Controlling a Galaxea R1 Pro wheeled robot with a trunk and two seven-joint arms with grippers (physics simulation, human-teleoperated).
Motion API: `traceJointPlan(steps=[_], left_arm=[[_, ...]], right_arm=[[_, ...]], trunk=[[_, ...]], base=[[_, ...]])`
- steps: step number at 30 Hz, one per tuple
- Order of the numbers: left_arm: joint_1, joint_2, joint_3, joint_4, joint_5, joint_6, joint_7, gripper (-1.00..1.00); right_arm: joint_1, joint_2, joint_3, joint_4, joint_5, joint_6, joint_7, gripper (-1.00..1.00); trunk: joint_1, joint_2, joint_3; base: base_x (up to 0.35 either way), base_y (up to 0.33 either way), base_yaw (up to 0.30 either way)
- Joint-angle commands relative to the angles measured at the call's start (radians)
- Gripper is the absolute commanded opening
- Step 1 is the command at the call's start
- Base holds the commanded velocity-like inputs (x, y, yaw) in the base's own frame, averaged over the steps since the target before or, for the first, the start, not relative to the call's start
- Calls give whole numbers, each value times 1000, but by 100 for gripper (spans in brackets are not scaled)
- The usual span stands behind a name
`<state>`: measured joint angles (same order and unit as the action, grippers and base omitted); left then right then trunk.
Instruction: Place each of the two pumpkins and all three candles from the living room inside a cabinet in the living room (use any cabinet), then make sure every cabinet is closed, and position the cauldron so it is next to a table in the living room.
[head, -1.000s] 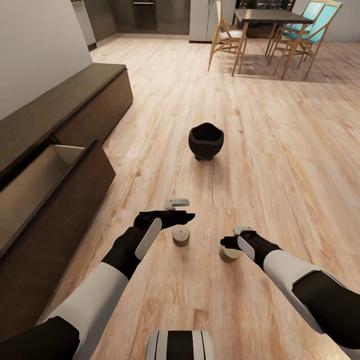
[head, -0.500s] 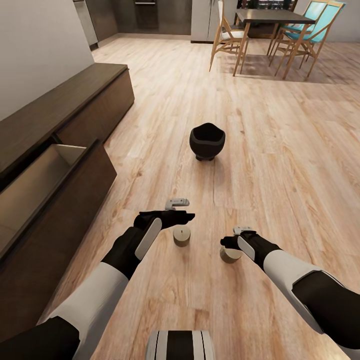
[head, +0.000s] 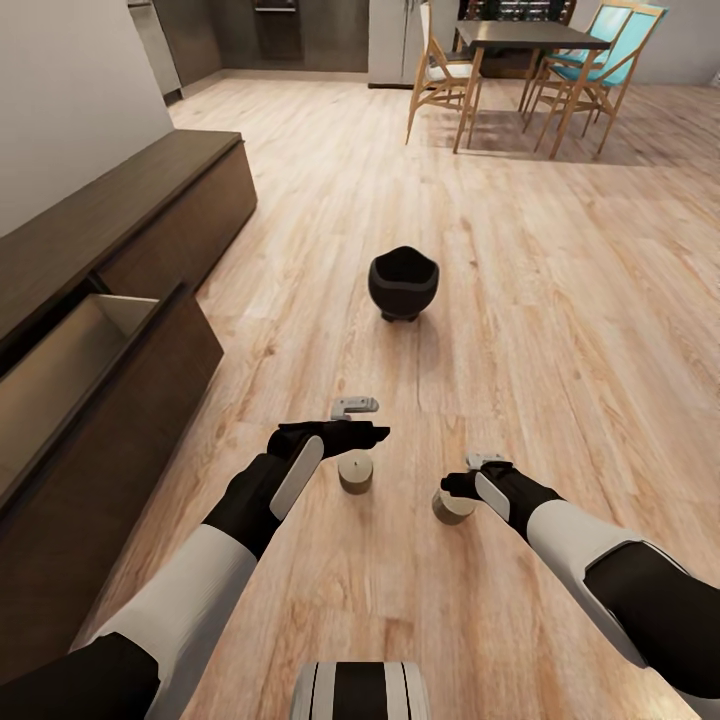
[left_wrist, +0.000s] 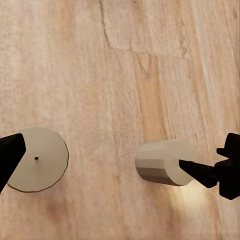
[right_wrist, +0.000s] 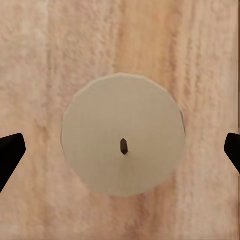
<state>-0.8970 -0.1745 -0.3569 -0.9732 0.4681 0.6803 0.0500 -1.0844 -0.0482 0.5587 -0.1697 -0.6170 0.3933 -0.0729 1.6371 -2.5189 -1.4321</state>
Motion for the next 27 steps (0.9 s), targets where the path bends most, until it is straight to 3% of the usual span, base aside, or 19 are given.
traceJointPlan(steps=[1,25,27], left_arm=[[0,0,-1,-1,7,4,5,100],[0,0,-1,-1,6,4,5,100],[0,0,-1,-1,7,4,5,100]], right_arm=[[0,-1,8,-3,-11,6,-7,100],[1,-1,9,-3,-10,5,-7,100],[1,-1,9,-3,-10,5,-7,100]], trunk=[[0,0,-1],[0,0,0],[1,-1,-8]], base=[[0,0,-37],[0,0,-2],[0,0,0]])
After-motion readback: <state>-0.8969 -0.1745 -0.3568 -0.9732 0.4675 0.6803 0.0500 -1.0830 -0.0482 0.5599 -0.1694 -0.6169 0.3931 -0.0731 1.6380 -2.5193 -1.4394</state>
